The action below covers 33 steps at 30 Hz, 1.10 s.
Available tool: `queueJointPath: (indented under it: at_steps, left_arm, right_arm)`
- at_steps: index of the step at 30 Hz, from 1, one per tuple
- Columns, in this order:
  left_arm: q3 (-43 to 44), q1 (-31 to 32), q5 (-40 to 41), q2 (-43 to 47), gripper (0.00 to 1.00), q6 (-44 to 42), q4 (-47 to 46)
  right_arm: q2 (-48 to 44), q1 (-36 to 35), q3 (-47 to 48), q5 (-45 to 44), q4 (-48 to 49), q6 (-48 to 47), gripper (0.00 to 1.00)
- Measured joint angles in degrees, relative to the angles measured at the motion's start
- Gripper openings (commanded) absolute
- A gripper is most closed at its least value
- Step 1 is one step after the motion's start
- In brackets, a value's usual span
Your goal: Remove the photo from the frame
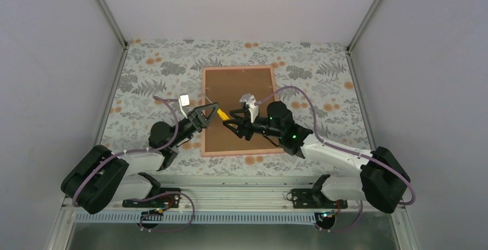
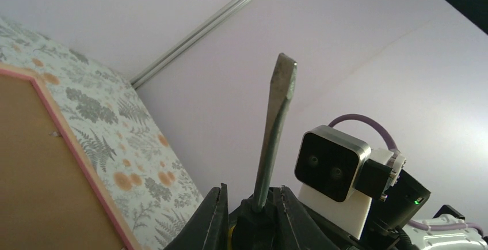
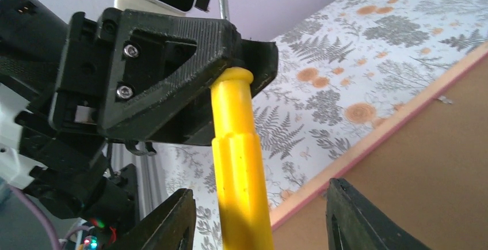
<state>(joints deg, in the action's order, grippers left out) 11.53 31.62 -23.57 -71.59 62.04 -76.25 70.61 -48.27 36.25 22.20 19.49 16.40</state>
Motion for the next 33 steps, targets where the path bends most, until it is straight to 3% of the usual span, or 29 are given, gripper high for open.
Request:
queueJointPath:
  at_steps: [14,33]
  left_arm:
    - [-1.18,0.52,1.22,-1.11,0.02,2.05,-5.05]
    - [-3.54,2.27,8.55,-1.16,0.02,5.99,-5.6]
  right_arm:
    - [3.82,0.0,0.0,4.28,8.09,2.78,0.23]
    - [7.37,-0.09,0.13,5.46,13.09,3.85,0.21]
